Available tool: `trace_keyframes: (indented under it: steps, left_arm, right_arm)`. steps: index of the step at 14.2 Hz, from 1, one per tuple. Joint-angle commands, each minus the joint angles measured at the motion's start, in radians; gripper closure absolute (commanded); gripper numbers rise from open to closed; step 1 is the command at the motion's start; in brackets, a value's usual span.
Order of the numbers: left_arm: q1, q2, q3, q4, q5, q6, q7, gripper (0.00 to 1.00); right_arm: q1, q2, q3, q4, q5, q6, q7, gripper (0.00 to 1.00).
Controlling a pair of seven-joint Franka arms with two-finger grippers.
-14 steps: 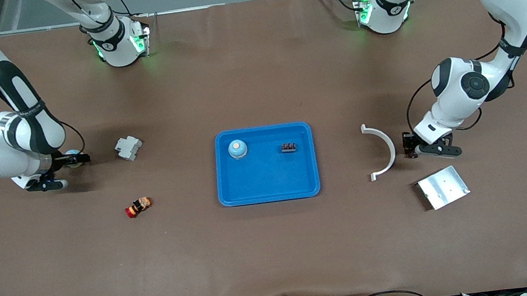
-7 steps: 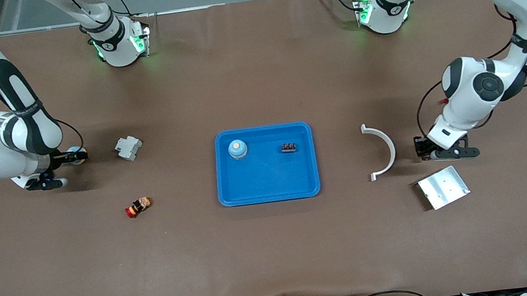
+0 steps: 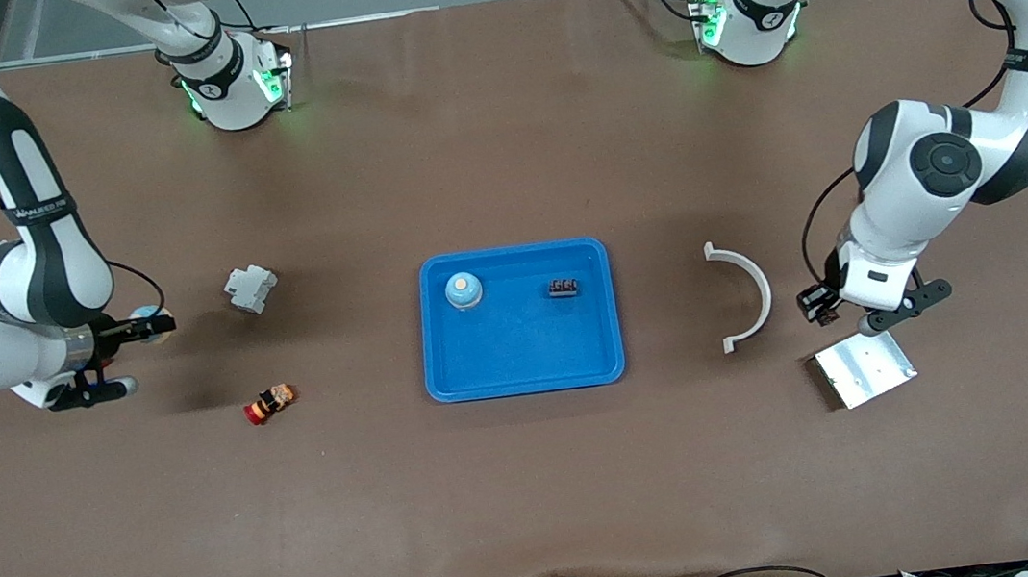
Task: Place electrolytic capacitor and blue bell in tray
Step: 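Carry the capacitor and bell into the tray and lower them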
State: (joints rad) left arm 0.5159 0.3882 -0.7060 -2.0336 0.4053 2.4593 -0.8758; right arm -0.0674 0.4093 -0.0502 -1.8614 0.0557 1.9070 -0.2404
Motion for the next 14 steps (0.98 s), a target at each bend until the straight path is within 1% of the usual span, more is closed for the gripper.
trace_keyframes:
  steps: [1, 3, 4, 6, 7, 9, 11, 13, 14]
  left_arm:
    - [0.003, 0.001, -0.078, 0.073, -0.025, -0.083, -0.208, 1.0]
    - [-0.016, 0.012, -0.099, 0.124, -0.117, -0.089, -0.378, 1.0]
    - [-0.057, 0.014, -0.11, 0.14, -0.126, -0.097, -0.464, 1.0]
    - [-0.123, 0.033, -0.109, 0.186, -0.125, -0.12, -0.689, 1.0]
    - [-0.154, 0.053, -0.109, 0.22, -0.117, -0.149, -0.815, 1.0]
    - [-0.244, 0.087, -0.095, 0.251, -0.071, -0.184, -0.946, 1.0]
    - [-0.337, 0.115, -0.049, 0.272, -0.037, -0.187, -1.058, 1.0]
    - [-0.477, 0.174, 0.046, 0.347, -0.01, -0.219, -1.155, 1.0]
    - [-0.566, 0.214, 0.113, 0.398, 0.003, -0.241, -1.196, 1.0]
  right_arm:
    - [0.093, 0.006, -0.005, 0.092, 0.026, -0.04, 0.09, 1.0]
    - [0.191, 0.014, -0.004, 0.161, 0.029, -0.039, 0.218, 1.0]
    - [0.234, 0.028, -0.002, 0.186, 0.035, -0.033, 0.289, 1.0]
    - [0.316, 0.071, -0.004, 0.224, 0.116, 0.001, 0.395, 1.0]
    - [0.363, 0.101, -0.004, 0.257, 0.142, 0.023, 0.455, 1.0]
    - [0.441, 0.182, -0.004, 0.348, 0.145, 0.026, 0.629, 1.0]
    - [0.517, 0.264, -0.004, 0.444, 0.144, 0.041, 0.781, 1.0]
    - [0.564, 0.313, -0.004, 0.472, 0.147, 0.124, 0.906, 1.0]
    - [0.596, 0.328, -0.004, 0.472, 0.145, 0.162, 0.952, 1.0]
